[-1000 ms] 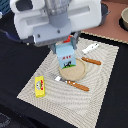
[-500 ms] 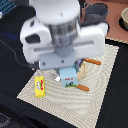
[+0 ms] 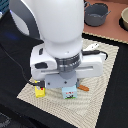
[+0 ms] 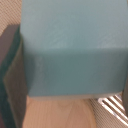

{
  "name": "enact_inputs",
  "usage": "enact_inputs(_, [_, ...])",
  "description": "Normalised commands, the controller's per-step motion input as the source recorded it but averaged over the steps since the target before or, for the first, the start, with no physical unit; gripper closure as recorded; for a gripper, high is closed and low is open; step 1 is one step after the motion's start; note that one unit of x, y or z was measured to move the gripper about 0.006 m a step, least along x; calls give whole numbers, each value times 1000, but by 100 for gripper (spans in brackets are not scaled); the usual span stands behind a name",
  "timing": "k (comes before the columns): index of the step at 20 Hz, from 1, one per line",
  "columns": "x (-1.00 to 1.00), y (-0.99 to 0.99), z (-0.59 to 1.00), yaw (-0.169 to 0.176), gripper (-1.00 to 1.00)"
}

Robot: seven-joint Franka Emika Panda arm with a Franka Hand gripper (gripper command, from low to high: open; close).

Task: Interact with the objects in diverse but meaningful ways.

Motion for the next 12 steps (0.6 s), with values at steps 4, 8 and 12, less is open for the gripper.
enact_inputs(4, [430, -18, 305, 0, -100])
enact_inputs(8, [389, -10, 431, 0, -100])
enact_inputs(12, [398, -1, 440, 0, -100])
